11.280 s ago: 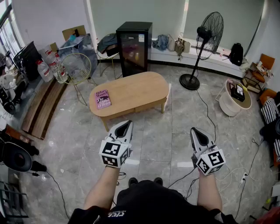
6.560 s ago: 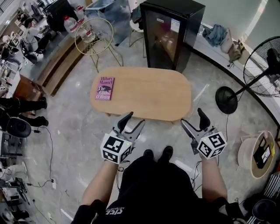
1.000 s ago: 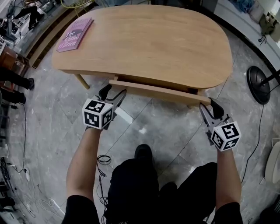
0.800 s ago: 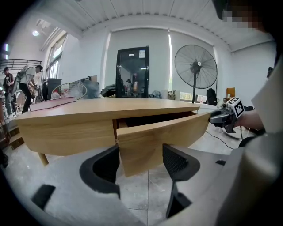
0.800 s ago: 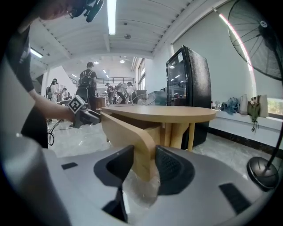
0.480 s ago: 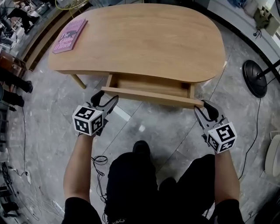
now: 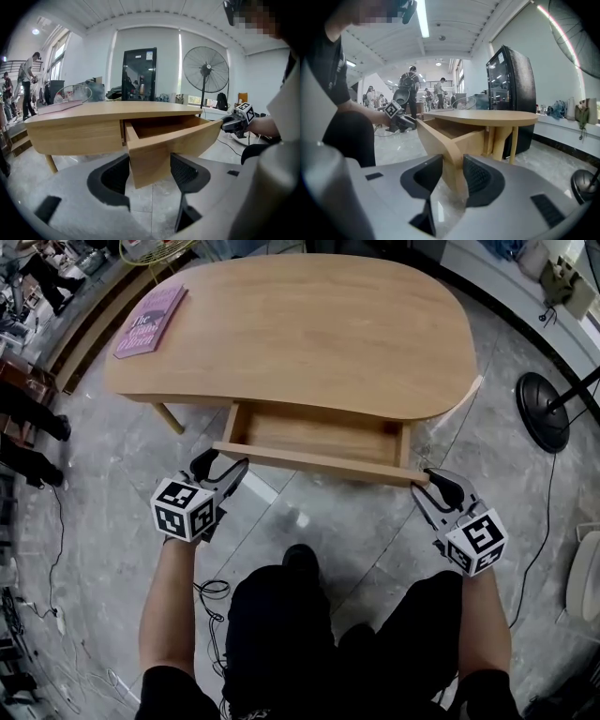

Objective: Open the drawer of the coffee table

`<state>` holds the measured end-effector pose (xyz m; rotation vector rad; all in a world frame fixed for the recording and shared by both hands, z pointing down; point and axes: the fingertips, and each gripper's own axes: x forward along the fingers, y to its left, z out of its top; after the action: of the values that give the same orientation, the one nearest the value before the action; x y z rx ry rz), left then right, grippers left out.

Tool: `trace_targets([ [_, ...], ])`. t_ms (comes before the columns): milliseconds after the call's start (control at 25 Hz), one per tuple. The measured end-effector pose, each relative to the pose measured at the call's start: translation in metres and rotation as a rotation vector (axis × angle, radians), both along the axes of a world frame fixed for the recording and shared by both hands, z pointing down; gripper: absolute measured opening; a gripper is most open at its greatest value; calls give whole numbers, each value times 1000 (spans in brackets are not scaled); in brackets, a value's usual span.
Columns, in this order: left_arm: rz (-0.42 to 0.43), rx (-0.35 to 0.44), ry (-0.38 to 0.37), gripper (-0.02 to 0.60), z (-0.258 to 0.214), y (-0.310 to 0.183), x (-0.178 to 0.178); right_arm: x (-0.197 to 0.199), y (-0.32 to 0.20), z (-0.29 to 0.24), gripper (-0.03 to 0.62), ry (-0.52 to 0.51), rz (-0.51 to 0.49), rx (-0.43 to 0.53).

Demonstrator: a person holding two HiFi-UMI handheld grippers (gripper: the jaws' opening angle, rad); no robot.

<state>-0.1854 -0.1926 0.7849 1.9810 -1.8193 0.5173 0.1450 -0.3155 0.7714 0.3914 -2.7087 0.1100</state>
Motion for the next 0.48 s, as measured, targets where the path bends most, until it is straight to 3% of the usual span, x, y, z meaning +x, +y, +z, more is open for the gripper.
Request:
trace_targets([
  [160,59,-17,-43,301,-5,-7,0,-9,-3,-5,195,9,-69,27],
  [480,77,-24,12,279,-8,0,1,-16,10,-9,155,-1,-130,50],
])
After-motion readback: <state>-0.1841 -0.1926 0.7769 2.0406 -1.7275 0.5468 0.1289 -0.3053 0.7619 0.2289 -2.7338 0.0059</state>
